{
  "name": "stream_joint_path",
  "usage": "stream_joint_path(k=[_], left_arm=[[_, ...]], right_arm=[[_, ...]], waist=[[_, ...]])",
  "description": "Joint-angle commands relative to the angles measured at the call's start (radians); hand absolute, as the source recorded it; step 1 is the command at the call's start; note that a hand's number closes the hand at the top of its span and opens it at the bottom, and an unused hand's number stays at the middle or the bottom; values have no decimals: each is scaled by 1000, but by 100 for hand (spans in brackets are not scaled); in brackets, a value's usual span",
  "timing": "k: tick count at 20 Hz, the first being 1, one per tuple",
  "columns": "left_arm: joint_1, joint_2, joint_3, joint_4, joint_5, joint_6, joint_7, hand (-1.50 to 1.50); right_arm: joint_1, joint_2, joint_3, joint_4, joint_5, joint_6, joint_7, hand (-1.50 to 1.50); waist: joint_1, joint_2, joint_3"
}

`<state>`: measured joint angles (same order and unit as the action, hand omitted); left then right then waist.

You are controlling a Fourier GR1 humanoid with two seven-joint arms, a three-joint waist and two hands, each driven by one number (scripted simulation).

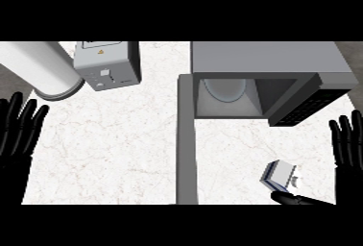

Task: Pick up the milk, place it into the microwave and close the microwave

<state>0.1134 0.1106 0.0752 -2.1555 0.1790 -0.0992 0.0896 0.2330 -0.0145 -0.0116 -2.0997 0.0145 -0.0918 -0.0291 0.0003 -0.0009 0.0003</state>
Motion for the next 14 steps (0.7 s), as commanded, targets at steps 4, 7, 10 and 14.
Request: stream_joint_path(k=[4, 7, 10, 14], left_arm=[[102, -22, -1, -71, 7, -42, -27, -150], [113, -17, 2, -96, 8, -42, 9, -150], [146, -38, -10, -112, 12, -60, -10, -150], [244, -69, -55, -142, -22, -90, -68, -150]], right_arm=[[71, 14, -28, 196, -23, 33, -189, -150], [58, 3, -84, 292, -39, 40, -262, -150], [81, -9, -91, 316, -42, 51, -263, -150], [119, -10, -120, 414, -25, 56, -379, -150]], waist=[[2, 0, 0], [3, 0, 0], [2, 0, 0], [5, -1, 0]])
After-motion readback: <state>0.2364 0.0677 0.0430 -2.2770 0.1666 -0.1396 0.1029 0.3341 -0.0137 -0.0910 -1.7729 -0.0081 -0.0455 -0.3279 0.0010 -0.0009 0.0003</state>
